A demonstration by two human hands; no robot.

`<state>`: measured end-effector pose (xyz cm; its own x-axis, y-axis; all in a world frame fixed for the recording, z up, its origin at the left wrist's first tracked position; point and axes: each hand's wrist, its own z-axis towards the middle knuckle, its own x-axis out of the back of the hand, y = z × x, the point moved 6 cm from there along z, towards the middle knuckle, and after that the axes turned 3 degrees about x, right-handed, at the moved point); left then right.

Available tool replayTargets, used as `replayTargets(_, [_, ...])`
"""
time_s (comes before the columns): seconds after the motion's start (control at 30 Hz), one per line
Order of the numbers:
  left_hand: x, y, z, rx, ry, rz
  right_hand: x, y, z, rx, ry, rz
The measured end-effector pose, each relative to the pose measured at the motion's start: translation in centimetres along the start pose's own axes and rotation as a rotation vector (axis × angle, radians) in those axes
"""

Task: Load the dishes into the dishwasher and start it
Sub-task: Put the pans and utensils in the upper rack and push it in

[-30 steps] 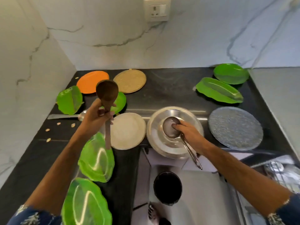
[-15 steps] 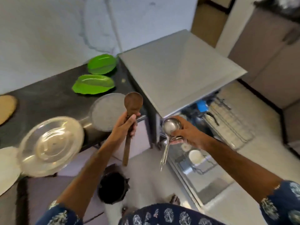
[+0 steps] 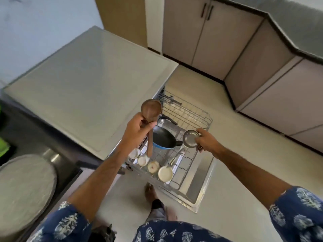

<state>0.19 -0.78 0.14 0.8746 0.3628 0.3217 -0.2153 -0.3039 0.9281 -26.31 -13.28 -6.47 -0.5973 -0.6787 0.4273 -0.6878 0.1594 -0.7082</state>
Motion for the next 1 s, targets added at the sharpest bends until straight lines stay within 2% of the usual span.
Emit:
replayTargets(0.13, [-1.7,1.9,6.5,-0.1,0.016,0.065,3.8,1.2,2.3,-0.019,0.106,0.144])
replayTargets(0.23, [-2.7,2.5,10.4,-0.204,0.055,0.21,6.0,2.4,3.6,-0.07,0.205,0.245])
replayTargets(0.33, [-4.0,2.3,12.8,-0.277,0.015,0.358,8.2,3.8,5.1,-0.1,0.249,0.308])
replayTargets(0.43, [-5.6,2.1,14.8,-0.374,-0.055,0.4,10.7,4.6,7.2,-0.073,0.288,0.252])
replayTargets(0.53, [-6.6,0.9,16.6,-0.339,-0.06,0.375,13.2,4.9,9.6,-0.019,0.312,0.162])
replayTargets(0.7, [-7.8,-0.3,18.7,-0.321,0.041,0.444,15.9,5.1,14.4,0.116,0.246,-0.043])
replayTargets(0.83, [-9.3,-0.8,20.0,-0.357,0.108,0.746,15.6,5.1,18.2,0.277,0.114,-0.2])
replayTargets(1.0, [-10.5,-1.6,21.6,-0.272,0.123,0.986,13.6,6.5,21.9,0.398,-0.068,-0.267])
